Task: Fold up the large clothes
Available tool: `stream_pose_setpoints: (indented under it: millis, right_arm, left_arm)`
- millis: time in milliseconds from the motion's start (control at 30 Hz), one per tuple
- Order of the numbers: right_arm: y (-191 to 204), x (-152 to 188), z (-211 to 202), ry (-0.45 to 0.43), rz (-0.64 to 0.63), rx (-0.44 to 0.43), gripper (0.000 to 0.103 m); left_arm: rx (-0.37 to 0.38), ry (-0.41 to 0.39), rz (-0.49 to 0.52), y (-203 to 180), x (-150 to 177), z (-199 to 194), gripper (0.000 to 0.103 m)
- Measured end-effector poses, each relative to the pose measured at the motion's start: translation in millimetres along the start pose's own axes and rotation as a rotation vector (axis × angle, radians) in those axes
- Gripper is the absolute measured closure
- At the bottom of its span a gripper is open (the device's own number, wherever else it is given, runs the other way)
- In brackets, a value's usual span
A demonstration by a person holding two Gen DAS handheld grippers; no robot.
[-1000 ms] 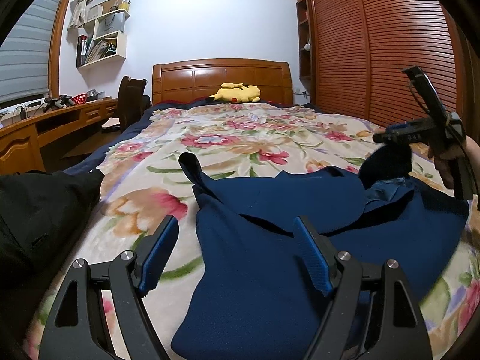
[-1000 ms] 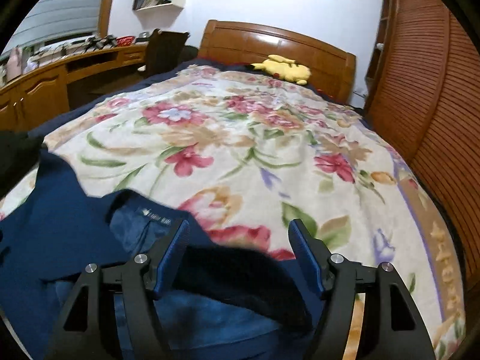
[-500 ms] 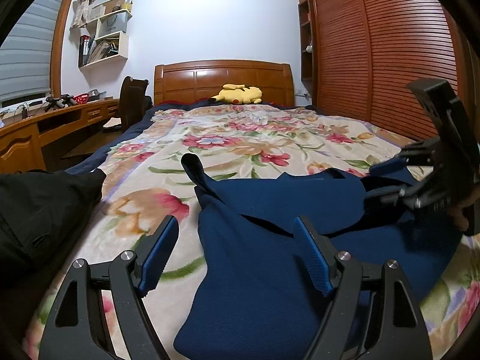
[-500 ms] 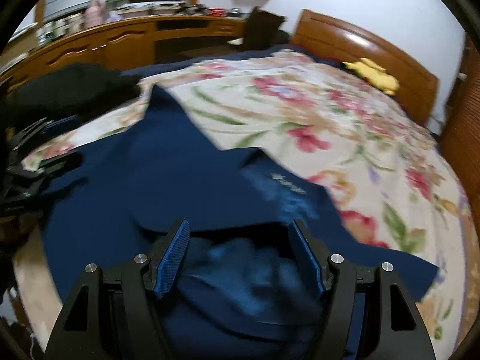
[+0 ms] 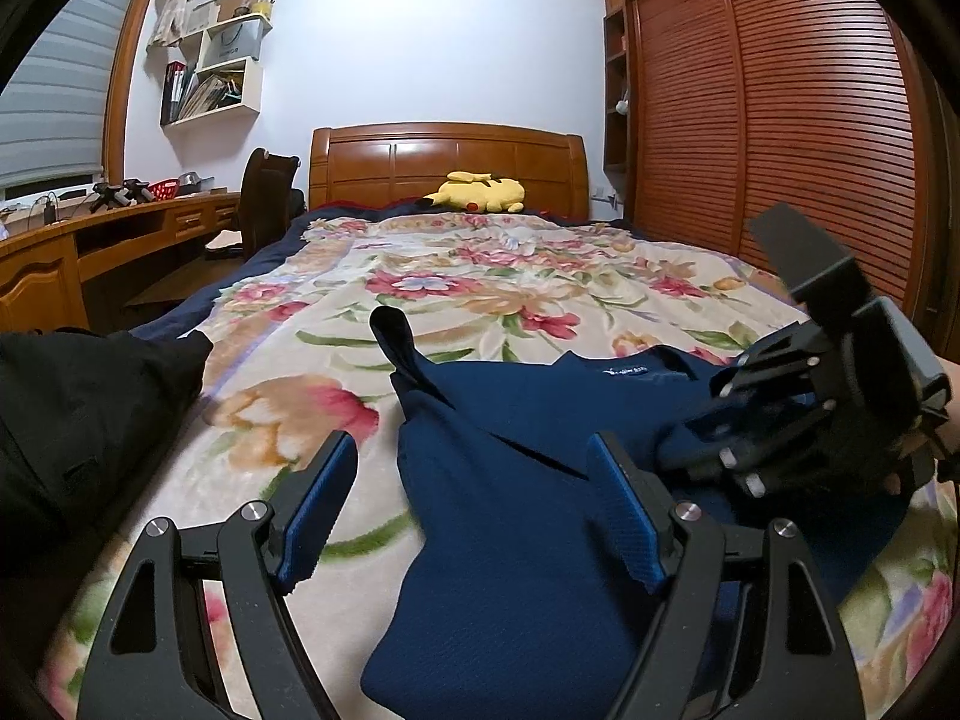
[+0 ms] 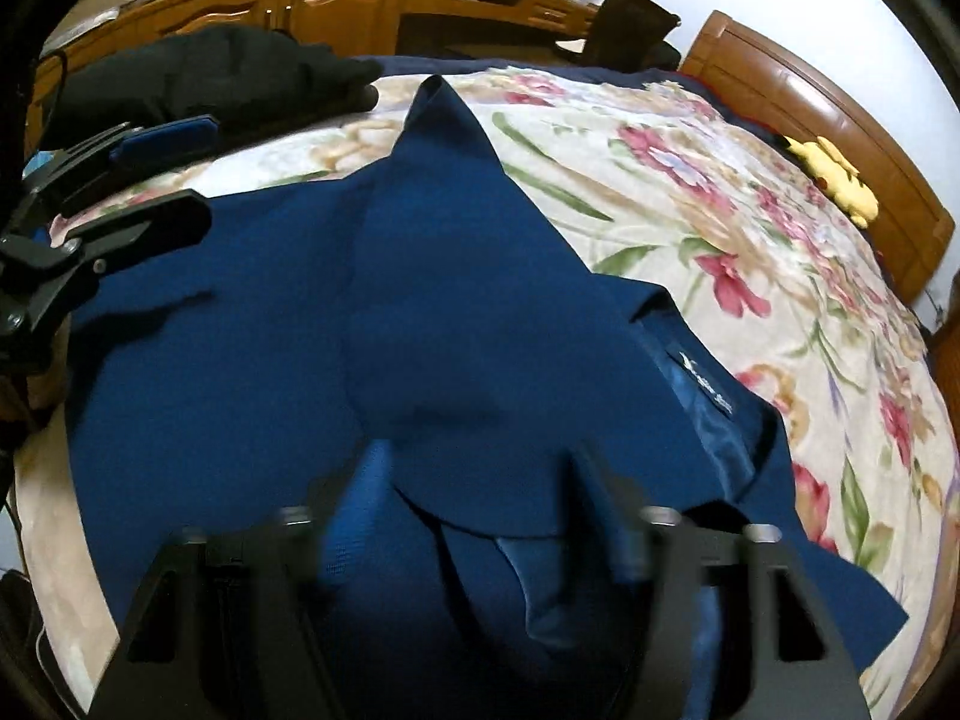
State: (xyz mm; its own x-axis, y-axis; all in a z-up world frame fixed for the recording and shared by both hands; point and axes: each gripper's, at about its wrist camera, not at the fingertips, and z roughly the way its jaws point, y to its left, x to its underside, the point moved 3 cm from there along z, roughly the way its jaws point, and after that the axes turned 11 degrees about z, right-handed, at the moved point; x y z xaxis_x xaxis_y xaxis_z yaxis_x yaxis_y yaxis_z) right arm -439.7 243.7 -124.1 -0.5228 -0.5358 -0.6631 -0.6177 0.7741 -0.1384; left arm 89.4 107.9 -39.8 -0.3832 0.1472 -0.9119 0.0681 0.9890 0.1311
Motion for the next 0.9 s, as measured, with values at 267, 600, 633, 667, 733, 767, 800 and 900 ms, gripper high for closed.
stream_pose_setpoints:
  millis: [267,600,633,667,733,767,800,900]
  right_arm:
    - [-38.7,-41.7,-6.3,-0.135,0.134,0.104,0.095]
    - [-125.6,-48.2,-27.2,-0.238,0.463,0.311,0.042]
    - [-128.6,-40.3,-34.5,-0.242,0.459,0.311,0.042]
    - [-128.2,-32.6,-43.4,-0.247,0.457,0.308,0.041]
    - [-129.0,-15.7,-56.8,-0.235,0.433,0.277,0.041]
    - [-125.6,-6.7,-64.9,-0.217,0.416,0.269,0.041]
    - [-126.1,3.1,-68.5,-0.197,0.4,0.261,0.041]
    - [-127.5,32.8,-77.5,-0.125,0.358,0.24,0.041]
  left_arm:
    - [-0.002,0.007,-0.001,0.6,0.7,0.8,0.024]
    - [-0.014,0.026,0.004,-1.0,2.0,5.0,0.024]
    - [-0.016,0.025,0.004,-1.3,1.7,4.8,0.024]
    - [-0.017,0.024,0.004,-1.3,1.4,4.8,0.024]
    - [-0.016,0.023,0.007,-1.8,1.3,4.9,0.024]
    - [-0.016,0.025,0.008,-2.1,1.1,5.3,0.024]
    - [-0.015,0.027,0.009,-1.8,1.1,5.5,0.024]
    - [-0.003,0.044,0.01,-1.0,-2.3,6.0,0.024]
